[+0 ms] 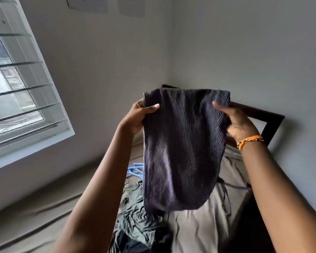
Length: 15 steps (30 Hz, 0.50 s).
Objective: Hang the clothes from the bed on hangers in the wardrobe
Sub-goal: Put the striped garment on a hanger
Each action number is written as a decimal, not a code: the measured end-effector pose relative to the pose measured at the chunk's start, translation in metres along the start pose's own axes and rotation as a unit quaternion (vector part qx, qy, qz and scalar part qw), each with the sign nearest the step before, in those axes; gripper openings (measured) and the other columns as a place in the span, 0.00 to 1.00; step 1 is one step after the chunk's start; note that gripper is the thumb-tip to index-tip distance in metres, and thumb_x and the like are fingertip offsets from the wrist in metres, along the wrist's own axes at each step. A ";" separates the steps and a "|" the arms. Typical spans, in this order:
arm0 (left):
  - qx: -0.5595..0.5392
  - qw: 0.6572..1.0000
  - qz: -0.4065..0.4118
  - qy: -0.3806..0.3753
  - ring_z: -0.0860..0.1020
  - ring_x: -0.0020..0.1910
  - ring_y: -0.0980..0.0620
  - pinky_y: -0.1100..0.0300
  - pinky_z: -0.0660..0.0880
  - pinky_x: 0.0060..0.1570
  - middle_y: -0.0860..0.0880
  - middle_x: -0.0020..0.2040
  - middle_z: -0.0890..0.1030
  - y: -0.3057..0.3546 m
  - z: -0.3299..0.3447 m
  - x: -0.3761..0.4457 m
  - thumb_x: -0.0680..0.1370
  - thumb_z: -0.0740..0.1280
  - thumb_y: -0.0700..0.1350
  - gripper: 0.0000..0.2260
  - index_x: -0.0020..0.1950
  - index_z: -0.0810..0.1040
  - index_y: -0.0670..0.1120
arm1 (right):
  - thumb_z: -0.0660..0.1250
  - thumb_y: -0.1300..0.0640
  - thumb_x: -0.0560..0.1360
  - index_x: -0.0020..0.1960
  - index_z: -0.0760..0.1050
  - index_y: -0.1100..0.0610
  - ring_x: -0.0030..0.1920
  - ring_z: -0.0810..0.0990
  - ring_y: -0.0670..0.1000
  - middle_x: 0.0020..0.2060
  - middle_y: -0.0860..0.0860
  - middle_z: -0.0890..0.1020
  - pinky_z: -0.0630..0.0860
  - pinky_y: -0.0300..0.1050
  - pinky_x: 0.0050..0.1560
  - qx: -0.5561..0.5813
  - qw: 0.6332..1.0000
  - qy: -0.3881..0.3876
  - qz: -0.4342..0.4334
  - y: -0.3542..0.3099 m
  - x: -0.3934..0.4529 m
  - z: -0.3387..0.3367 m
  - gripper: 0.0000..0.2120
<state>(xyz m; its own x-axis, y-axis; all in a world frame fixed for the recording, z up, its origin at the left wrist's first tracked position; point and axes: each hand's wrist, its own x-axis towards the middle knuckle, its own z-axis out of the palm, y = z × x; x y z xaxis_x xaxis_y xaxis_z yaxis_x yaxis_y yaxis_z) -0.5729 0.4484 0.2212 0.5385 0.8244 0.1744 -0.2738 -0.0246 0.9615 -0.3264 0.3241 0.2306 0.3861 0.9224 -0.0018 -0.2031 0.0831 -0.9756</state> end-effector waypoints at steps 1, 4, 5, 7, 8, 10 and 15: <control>0.007 1.000 -0.010 -0.003 0.81 0.37 0.56 0.64 0.80 0.42 0.51 0.38 0.83 -0.006 0.000 -0.003 0.77 0.62 0.33 0.07 0.49 0.77 0.42 | 0.74 0.56 0.64 0.52 0.80 0.55 0.53 0.81 0.50 0.51 0.51 0.84 0.76 0.45 0.57 -0.036 0.999 -0.004 -0.004 0.010 -0.004 -0.002 0.16; 0.088 0.992 -0.095 -0.007 0.80 0.30 0.60 0.67 0.77 0.32 0.53 0.31 0.83 -0.027 0.001 -0.015 0.80 0.61 0.37 0.06 0.46 0.76 0.40 | 0.70 0.62 0.71 0.51 0.79 0.60 0.48 0.83 0.56 0.51 0.59 0.82 0.75 0.52 0.59 -0.066 0.996 0.019 0.058 0.048 -0.007 -0.009 0.09; 0.110 0.987 -0.116 -0.008 0.79 0.28 0.60 0.68 0.76 0.29 0.53 0.29 0.82 -0.031 0.002 -0.017 0.80 0.61 0.38 0.06 0.45 0.76 0.39 | 0.69 0.62 0.72 0.48 0.79 0.61 0.42 0.83 0.55 0.48 0.60 0.82 0.75 0.54 0.59 -0.045 0.993 0.033 0.101 0.049 -0.010 -0.009 0.05; 0.116 0.985 -0.127 -0.013 0.78 0.26 0.60 0.68 0.74 0.27 0.52 0.28 0.81 -0.030 0.007 -0.019 0.80 0.61 0.39 0.08 0.45 0.75 0.38 | 0.69 0.59 0.73 0.38 0.81 0.60 0.34 0.84 0.52 0.39 0.57 0.83 0.77 0.52 0.54 0.000 0.991 0.044 0.126 0.046 -0.014 -0.013 0.06; 0.081 0.991 -0.108 -0.021 0.79 0.28 0.59 0.68 0.76 0.29 0.51 0.29 0.82 -0.029 0.009 -0.019 0.80 0.61 0.38 0.08 0.45 0.76 0.38 | 0.72 0.57 0.70 0.35 0.83 0.58 0.34 0.84 0.51 0.37 0.55 0.84 0.78 0.50 0.49 0.019 0.993 0.031 0.111 0.045 -0.013 -0.017 0.07; -0.040 0.996 -0.060 -0.046 0.82 0.34 0.55 0.62 0.80 0.38 0.48 0.36 0.83 -0.033 0.010 -0.019 0.80 0.60 0.36 0.06 0.47 0.77 0.39 | 0.79 0.51 0.59 0.37 0.84 0.56 0.40 0.84 0.50 0.38 0.53 0.85 0.80 0.45 0.44 0.069 0.996 -0.043 0.040 0.045 -0.020 -0.022 0.12; 0.176 0.972 -0.157 -0.005 0.78 0.32 0.56 0.63 0.73 0.34 0.54 0.30 0.81 -0.061 -0.005 -0.012 0.78 0.65 0.41 0.05 0.43 0.76 0.42 | 0.70 0.62 0.71 0.44 0.80 0.59 0.45 0.82 0.49 0.37 0.48 0.85 0.72 0.52 0.64 -0.121 0.992 -0.021 0.033 0.078 -0.016 -0.023 0.02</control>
<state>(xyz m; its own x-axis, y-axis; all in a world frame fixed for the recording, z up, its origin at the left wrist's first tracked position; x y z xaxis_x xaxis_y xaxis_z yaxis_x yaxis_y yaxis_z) -0.5670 0.4432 0.1595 0.5590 0.8173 -0.1398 0.1949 0.0343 0.9802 -0.3277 0.3068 0.1499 0.3405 0.9381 -0.0635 -0.0028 -0.0666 -0.9978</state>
